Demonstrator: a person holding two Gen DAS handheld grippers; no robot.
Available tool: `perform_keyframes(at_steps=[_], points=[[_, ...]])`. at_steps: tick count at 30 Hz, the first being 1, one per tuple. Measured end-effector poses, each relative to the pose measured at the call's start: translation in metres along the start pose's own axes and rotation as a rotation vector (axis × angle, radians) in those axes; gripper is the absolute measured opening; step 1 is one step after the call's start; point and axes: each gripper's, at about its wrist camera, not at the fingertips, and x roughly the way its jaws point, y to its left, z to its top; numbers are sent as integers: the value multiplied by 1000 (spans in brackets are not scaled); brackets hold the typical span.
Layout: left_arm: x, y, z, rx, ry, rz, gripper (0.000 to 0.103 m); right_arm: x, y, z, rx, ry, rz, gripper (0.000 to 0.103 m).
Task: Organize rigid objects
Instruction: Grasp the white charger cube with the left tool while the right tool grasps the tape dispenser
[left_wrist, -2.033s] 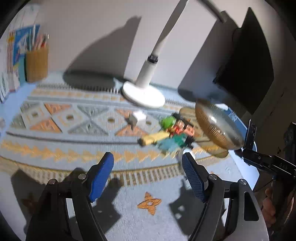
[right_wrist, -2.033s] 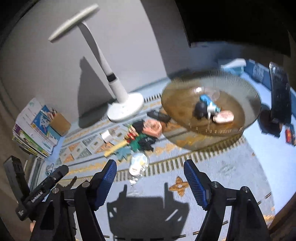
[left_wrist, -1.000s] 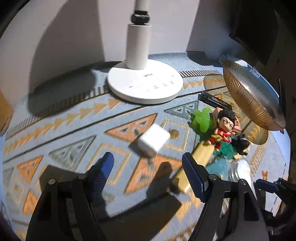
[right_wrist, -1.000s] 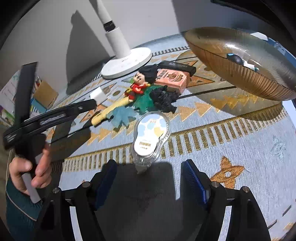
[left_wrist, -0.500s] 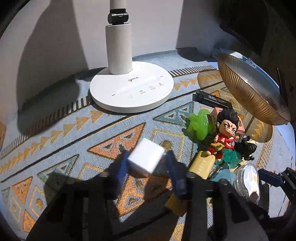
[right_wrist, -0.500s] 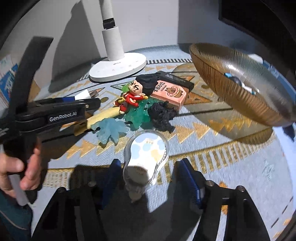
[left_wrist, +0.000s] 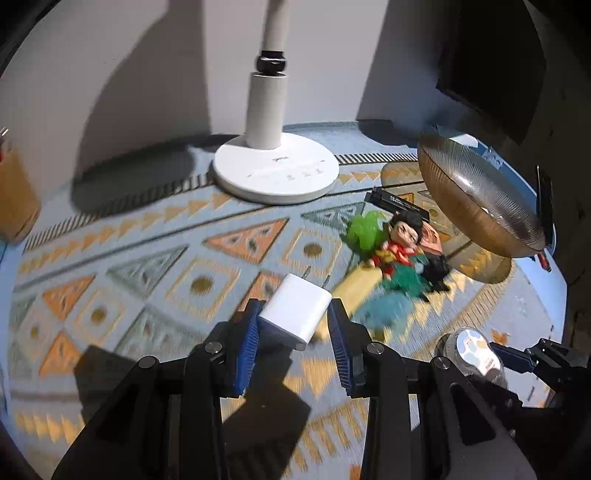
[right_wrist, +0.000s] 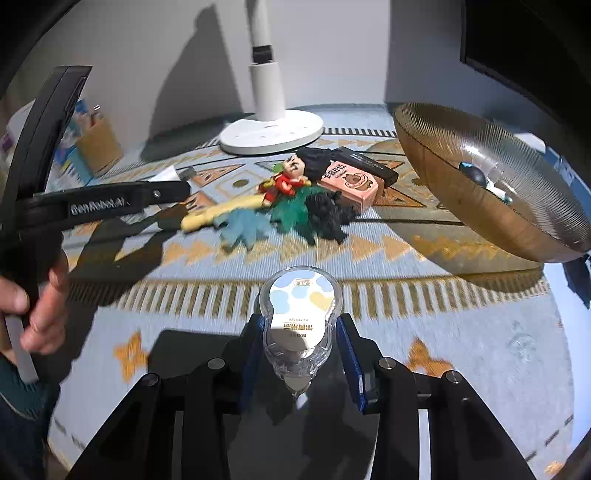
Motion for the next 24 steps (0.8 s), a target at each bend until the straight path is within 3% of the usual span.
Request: perform_keyframes(at_steps=[5,11,18,24], points=[[-27,-6,-33,-42,-35,25,33,-13,-10,-24,-18,-1,38,39],[-31,-16,-62,-55,-45,22,33,-14,-14,-34,2,29,72,39],[-27,-16,-74,-80,-50,16,33,-13,-4,-38,-22,23,61,53],[-30,-19,-77,-73,-66,7,33,-9,7,-37,-54,6,-4,53]])
